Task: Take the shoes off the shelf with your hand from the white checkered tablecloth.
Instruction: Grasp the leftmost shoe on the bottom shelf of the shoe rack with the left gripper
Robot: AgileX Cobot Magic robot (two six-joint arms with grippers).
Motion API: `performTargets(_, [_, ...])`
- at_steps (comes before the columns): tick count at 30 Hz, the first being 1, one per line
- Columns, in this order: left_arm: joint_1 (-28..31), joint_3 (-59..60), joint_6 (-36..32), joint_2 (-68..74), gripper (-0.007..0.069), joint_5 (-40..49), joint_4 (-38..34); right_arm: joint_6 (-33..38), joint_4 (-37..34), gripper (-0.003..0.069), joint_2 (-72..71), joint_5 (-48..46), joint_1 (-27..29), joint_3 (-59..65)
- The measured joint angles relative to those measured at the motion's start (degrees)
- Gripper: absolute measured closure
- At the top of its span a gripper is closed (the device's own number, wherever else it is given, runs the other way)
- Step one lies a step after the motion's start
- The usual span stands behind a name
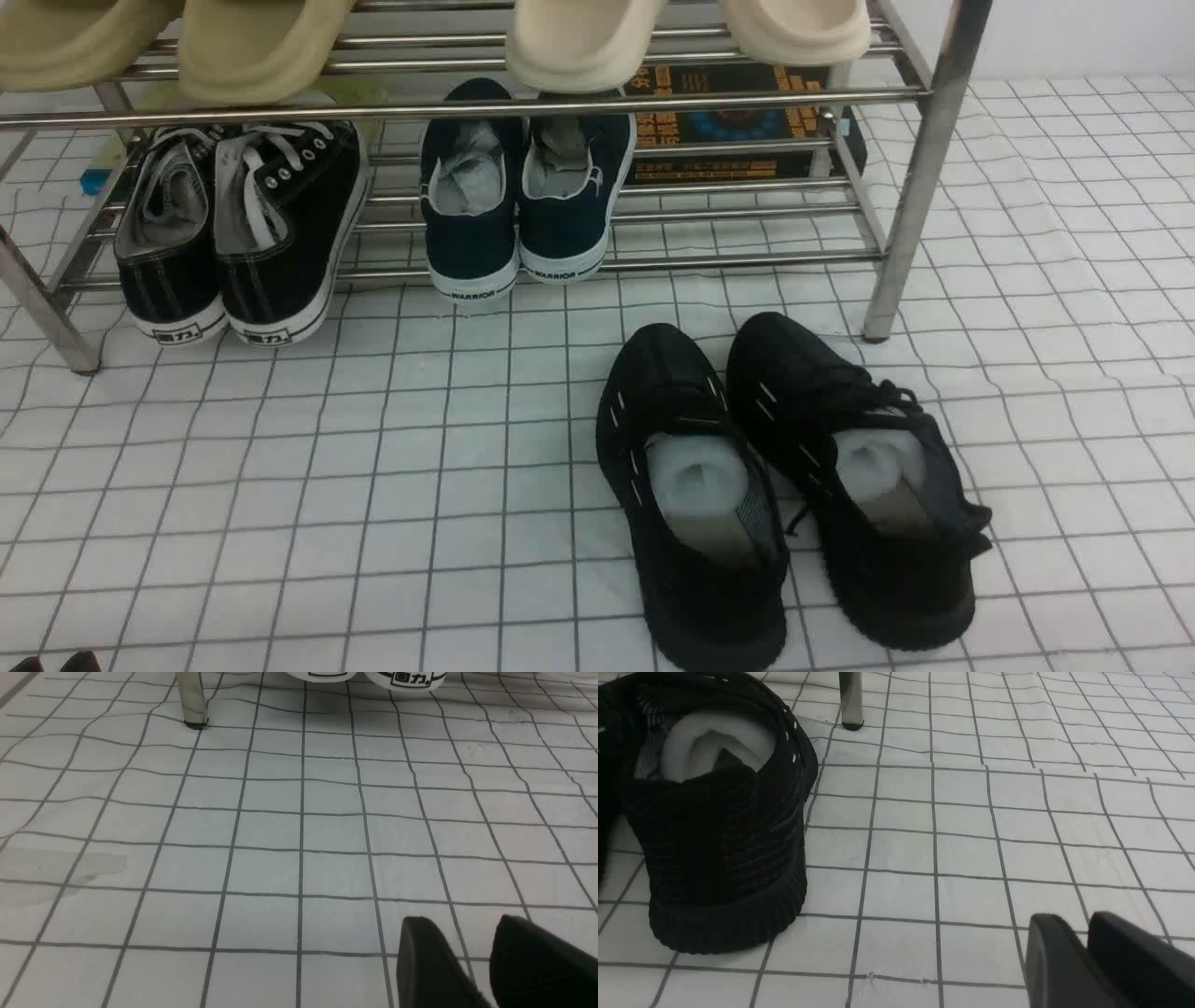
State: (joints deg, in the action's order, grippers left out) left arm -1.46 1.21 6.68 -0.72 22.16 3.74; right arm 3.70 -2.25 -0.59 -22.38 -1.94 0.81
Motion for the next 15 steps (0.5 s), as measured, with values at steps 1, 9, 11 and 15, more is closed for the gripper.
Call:
performTargets(1, [0.0, 0.0, 0.0, 0.0, 0.0385, 0.0, 0.0, 0.0, 0.0, 0.0528, 0.0, 0.0, 0.0, 0.0])
performTargets(9, [0.0, 0.0, 0.0, 0.0, 0.0385, 0.0, 0.0, 0.0, 0.0, 0.0519, 0.0, 0.0, 0.0, 0.0])
performTargets(11, [0.0, 0.0, 0.0, 0.0, 0.0385, 0.0, 0.0, 0.0, 0.0, 0.0519, 0.0, 0.0, 0.0, 0.0])
performTargets(15, [0.0, 0.0, 0.0, 0.0, 0.0385, 0.0, 0.0, 0.0, 0.0, 0.0515, 0.0, 0.0, 0.0, 0.0])
